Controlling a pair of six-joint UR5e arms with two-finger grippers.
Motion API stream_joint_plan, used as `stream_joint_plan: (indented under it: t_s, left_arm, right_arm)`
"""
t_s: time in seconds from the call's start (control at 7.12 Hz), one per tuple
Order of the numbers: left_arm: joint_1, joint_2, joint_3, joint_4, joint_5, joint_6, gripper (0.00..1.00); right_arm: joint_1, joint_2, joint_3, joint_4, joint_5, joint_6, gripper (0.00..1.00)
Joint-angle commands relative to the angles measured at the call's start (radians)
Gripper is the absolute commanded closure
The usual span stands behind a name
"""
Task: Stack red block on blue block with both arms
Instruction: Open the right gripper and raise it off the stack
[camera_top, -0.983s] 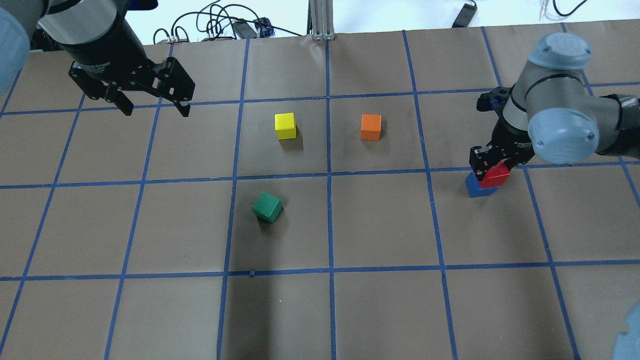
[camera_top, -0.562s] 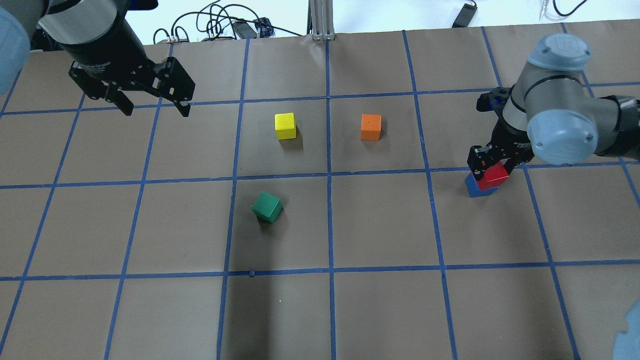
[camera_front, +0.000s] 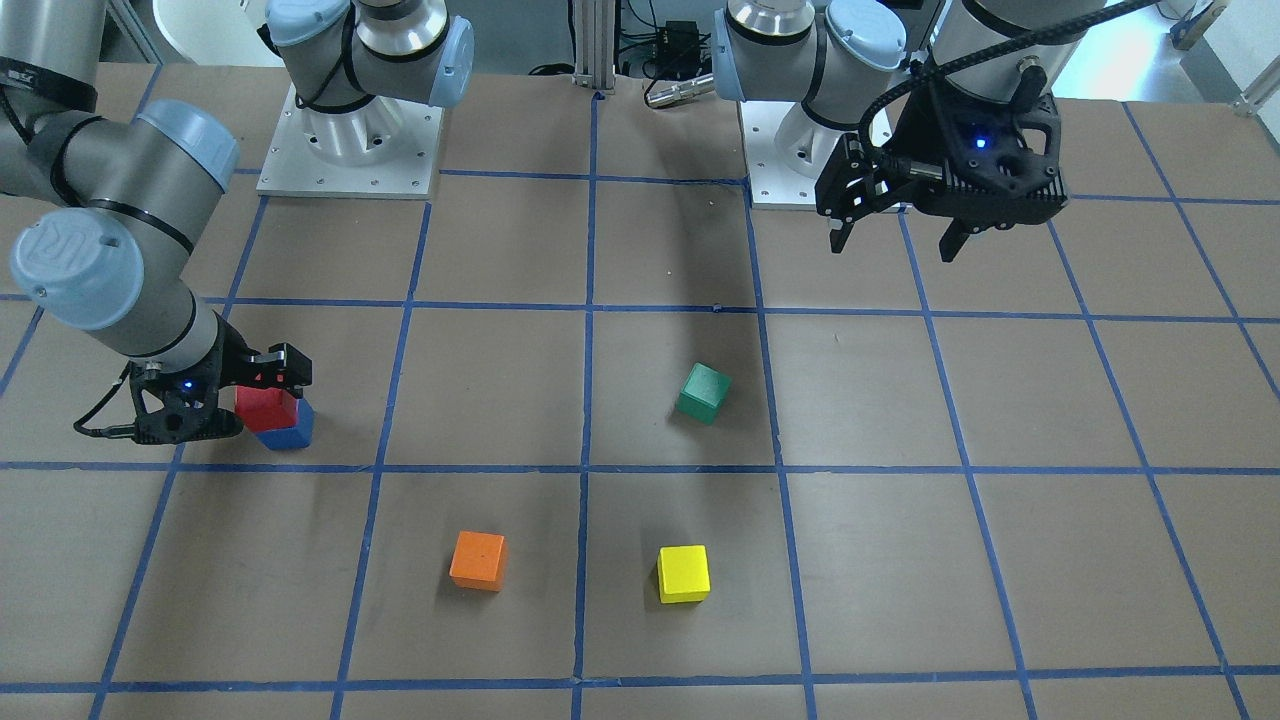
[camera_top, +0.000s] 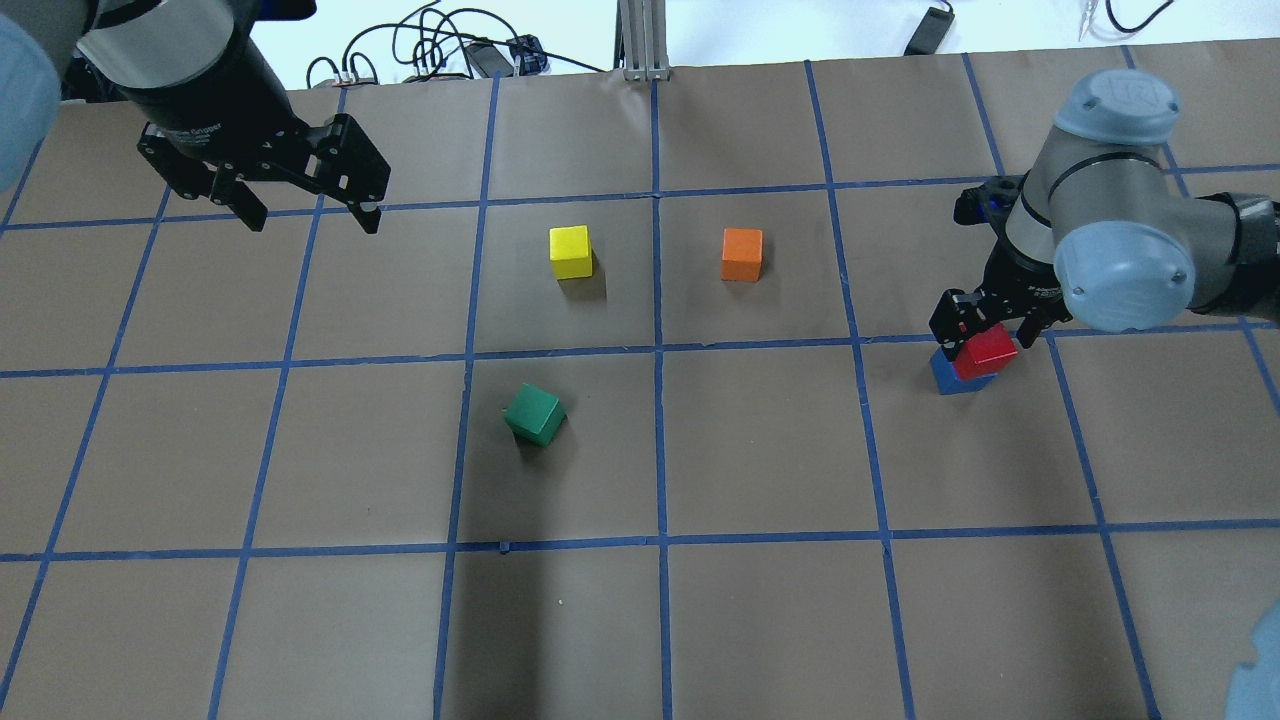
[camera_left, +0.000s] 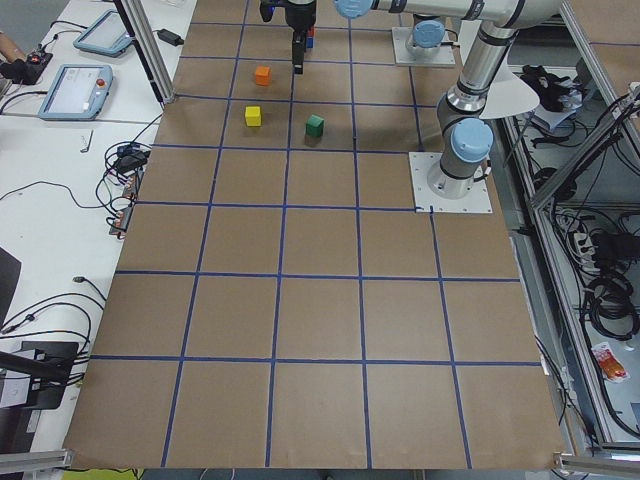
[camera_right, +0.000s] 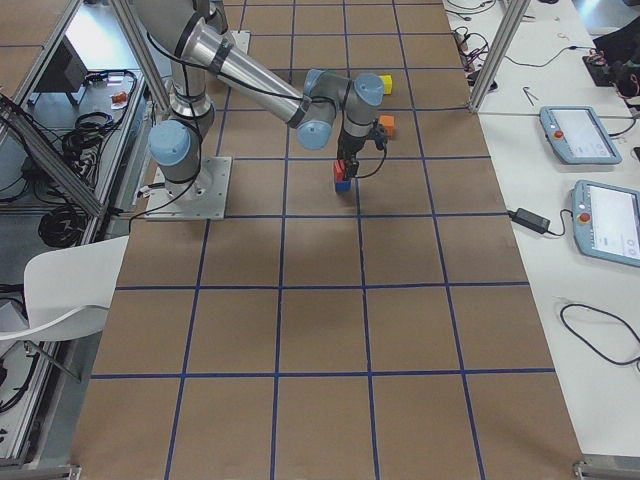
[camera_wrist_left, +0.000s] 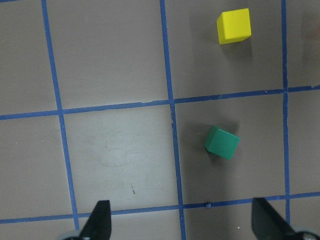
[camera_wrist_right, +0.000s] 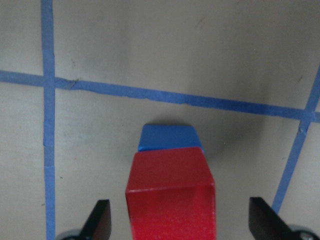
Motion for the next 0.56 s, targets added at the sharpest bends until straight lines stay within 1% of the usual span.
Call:
stream_joint_plan:
  t_s: [0.0, 0.14, 0.28, 0.42]
  left_arm:
    - [0.0, -0.001, 0.0, 0.0, 0.0, 0.0, 0.0]
    - [0.0, 0.0, 0.0, 0.0, 0.0, 0.0, 0.0]
    - [0.002, -0.001, 0.002, 0.0, -0.001, 0.0, 0.0]
    - [0.002, -0.001, 0.002, 0.0, -0.002, 0.0, 0.0]
  right_arm:
    - [0.005, -0.052, -0.106, 0.123, -0.015, 0.002, 0.0]
    - [0.009, -0.084, -0.207, 0.282, -0.014, 0.034, 0.0]
    - [0.018, -0.09, -0.297, 0.412, -0.003, 0.093, 0.0]
    - [0.061, -0.096, -0.371, 0.499, -0.003, 0.141, 0.0]
